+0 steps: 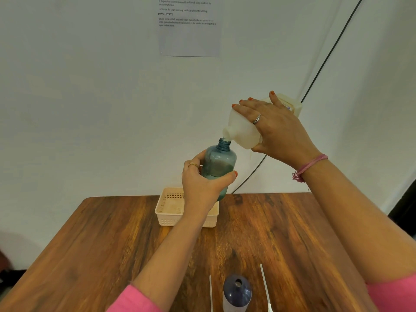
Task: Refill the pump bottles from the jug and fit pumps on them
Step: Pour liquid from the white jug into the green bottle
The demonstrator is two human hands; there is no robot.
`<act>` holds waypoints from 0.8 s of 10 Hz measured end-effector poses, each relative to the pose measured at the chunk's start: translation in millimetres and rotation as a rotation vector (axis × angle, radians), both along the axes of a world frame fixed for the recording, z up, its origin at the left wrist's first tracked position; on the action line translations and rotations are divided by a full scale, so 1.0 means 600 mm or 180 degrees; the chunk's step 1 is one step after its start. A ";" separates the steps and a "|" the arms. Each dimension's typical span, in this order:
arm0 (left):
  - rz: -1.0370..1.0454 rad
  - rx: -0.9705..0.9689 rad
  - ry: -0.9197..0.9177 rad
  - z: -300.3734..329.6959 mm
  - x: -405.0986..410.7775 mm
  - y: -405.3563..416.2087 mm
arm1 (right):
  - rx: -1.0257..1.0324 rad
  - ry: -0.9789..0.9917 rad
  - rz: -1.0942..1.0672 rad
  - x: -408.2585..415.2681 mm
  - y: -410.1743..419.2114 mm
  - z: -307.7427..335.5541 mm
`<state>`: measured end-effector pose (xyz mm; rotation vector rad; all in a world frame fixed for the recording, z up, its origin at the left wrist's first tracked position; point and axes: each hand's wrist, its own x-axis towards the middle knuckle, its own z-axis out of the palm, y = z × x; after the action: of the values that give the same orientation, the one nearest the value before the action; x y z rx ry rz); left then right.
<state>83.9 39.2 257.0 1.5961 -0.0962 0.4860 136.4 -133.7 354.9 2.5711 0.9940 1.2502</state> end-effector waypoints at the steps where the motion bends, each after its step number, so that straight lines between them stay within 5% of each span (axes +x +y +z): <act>1: -0.0017 -0.0017 0.0005 0.001 -0.001 0.001 | -0.0003 0.0005 0.0013 0.001 0.001 -0.001; 8: -0.0002 -0.0086 0.0002 0.000 -0.001 0.006 | -0.0059 -0.0106 -0.0006 0.002 0.002 0.002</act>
<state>83.4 42.9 257.1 1.5699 -0.0894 0.4844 137.5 -132.3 356.3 2.5282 0.9918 1.2727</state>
